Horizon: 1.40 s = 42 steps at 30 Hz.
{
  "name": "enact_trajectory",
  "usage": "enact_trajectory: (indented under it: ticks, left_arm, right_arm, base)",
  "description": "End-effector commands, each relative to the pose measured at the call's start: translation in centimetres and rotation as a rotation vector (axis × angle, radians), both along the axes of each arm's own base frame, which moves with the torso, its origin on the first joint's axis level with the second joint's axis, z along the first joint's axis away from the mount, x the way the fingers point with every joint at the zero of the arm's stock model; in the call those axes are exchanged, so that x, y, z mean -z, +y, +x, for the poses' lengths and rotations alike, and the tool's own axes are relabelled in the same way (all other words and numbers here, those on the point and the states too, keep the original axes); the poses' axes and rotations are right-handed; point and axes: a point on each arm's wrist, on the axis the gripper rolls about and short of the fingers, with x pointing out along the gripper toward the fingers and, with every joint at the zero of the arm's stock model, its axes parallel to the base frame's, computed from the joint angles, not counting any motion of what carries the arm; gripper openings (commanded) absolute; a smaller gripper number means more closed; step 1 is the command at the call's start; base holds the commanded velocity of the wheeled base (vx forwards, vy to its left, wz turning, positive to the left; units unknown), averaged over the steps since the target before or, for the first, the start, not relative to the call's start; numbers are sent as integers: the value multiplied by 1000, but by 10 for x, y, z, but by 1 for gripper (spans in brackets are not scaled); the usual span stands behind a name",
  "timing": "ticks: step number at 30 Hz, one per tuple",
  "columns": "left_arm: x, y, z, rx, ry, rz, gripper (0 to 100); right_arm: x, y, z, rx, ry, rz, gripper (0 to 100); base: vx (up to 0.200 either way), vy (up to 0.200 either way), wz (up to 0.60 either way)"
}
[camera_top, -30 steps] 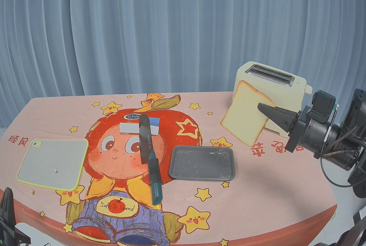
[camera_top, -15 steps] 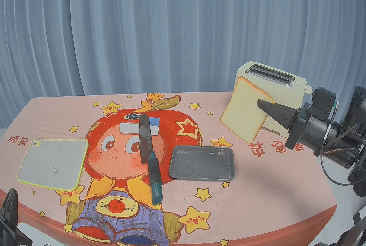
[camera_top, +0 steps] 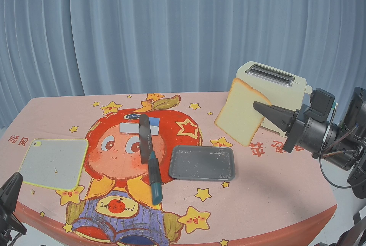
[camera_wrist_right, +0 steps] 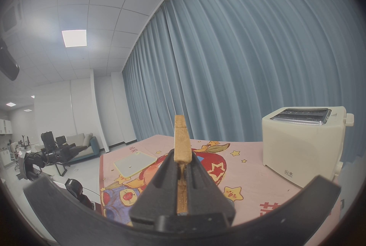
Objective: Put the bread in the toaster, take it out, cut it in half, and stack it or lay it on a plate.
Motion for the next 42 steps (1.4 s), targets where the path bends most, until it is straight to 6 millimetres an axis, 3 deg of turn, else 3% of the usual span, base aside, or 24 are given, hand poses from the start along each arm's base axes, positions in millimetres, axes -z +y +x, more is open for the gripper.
enact_trajectory:
  ticks: [1,6,16,17,20,31,42]
  left_arm:
    - [-7,-4,19,74,102,-9,0]
    - [-10,-10,40,169,236,-87,0]
    - [-45,-21,81,258,347,-244,0]
    - [-45,-23,85,269,363,-239,100]
    - [-46,-28,91,298,367,-235,100]
    - [-45,-49,146,348,334,-240,100]
    - [-49,-64,146,449,347,-331,100]
  right_arm:
    - [-5,3,-2,-16,0,25,0]
    - [-4,6,-4,-32,28,47,0]
    - [-1,11,-3,-47,59,62,0]
    - [-1,11,-3,-44,61,64,0]
    - [-1,11,-3,-45,62,64,0]
    - [0,11,-3,-43,64,61,0]
    - [-3,12,0,-41,54,68,0]
  base:
    - [0,0,0]
    - [0,0,0]
    - [0,0,0]
    - [0,0,0]
    - [0,0,0]
    - [0,0,0]
    - [0,0,0]
